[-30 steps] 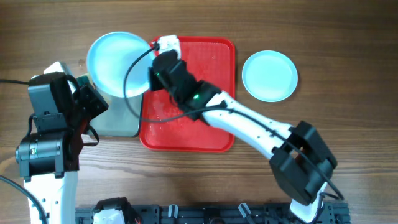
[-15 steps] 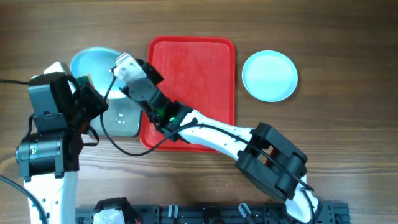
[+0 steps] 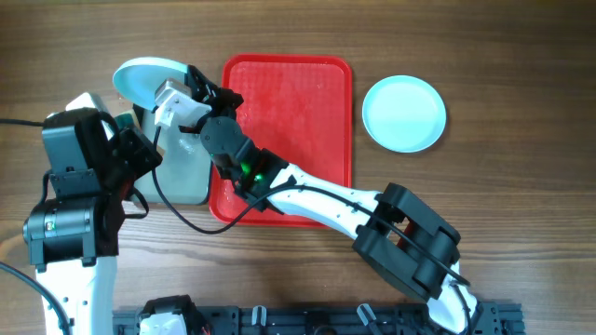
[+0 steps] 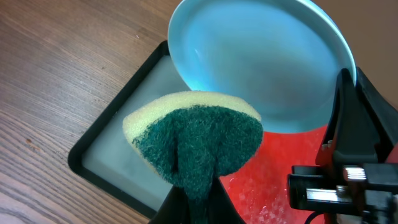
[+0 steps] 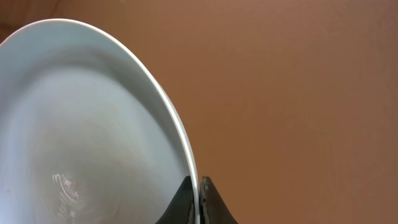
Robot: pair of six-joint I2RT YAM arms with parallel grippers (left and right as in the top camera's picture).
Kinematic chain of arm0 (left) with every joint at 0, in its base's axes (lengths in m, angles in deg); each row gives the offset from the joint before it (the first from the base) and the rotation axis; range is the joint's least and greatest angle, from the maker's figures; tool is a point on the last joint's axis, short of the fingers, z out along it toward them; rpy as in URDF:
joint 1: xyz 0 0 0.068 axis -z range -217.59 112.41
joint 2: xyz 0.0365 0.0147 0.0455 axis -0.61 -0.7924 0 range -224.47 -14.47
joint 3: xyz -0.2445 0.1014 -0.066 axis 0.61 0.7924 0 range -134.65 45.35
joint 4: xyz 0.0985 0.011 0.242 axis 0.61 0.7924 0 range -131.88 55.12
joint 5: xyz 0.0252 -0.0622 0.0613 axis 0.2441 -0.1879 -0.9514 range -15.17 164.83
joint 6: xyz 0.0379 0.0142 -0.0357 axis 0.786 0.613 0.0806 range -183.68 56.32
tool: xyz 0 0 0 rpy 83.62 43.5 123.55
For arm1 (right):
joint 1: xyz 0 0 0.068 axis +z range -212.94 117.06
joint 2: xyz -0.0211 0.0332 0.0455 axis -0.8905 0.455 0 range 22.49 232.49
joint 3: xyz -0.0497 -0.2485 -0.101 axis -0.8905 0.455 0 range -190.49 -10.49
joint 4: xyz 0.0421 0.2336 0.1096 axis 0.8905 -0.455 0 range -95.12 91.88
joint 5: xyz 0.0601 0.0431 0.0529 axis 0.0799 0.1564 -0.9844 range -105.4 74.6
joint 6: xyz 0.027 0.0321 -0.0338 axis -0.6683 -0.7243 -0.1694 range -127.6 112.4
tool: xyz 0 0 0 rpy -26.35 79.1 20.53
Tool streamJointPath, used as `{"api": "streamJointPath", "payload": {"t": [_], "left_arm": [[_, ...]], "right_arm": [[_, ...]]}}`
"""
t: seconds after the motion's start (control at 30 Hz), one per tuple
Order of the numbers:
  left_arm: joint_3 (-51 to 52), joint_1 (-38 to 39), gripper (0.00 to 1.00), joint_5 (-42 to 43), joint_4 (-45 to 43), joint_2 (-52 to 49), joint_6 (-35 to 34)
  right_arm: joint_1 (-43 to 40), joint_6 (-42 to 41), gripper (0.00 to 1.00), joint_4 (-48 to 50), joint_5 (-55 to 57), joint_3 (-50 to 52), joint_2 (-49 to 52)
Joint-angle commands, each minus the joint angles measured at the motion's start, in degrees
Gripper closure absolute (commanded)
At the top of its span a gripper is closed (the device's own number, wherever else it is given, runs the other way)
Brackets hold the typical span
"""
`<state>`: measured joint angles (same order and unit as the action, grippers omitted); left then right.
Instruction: Clean dirty plates on tray and stack at the side
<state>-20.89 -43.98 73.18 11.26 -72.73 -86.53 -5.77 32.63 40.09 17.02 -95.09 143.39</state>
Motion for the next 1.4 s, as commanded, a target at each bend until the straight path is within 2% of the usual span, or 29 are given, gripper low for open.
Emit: {"api": "streamJointPath", "payload": {"t": [0.0,0.2,0.33,0.47,0.6,0.83,1.03,1.1,1.2,1.37], "left_arm": [[-0.52,-0.17,0.96,0.31,-0.33,0.39,0.09],[-0.52,-0.17,0.96,0.31,-0.33,0.39,0.11],[-0.52,-0.17,0.96,0.31,-0.31,0.39,0.09],[-0.52,-0.17,0.96,0.28,-0.31,0.11,0.09],[-0.52,-0.17,0.96,0.31,-0.31,-0.70,0.09],[-0.52,-0.15,0.96,0.33,-0.11,-1.53,0.09],[-0.52,-0.15,0.96,2.23,-0.17,-1.55,0.11],[-0.52,-0.13,0.96,3.21,-0.42,-1.81,0.90],[-0.52,-0.11,0.96,6.27,-1.38,-3.13,5.68],[-0.52,-0.11,0.96,9.09,-1.64,-7.28,6.16]], "right_arm": [[-0.22,0.00,0.96,0.50,1.05,-0.85,0.20],[-0.35,-6.86,0.96,-0.48,1.01,-0.85,0.20],[-1.22,-26.93,0.96,-11.74,-0.44,-0.85,0.20],[-3.06,-47.71,0.96,-24.87,-13.70,-0.85,0.20],[-6.34,-58.38,0.96,-27.08,-22.25,-0.85,0.15],[-15.91,-66.55,0.96,-29.09,-39.34,-0.85,-1.99],[-26.69,-67.82,0.96,-40.44,-52.04,-0.85,-5.16],[-30.21,-67.80,0.96,-44.72,-54.66,-0.85,-6.32],[-35.36,-67.17,0.96,-50.58,-57.48,-0.85,-8.35],[-43.36,-66.99,0.95,-58.66,-57.96,-0.85,-11.47]]}}
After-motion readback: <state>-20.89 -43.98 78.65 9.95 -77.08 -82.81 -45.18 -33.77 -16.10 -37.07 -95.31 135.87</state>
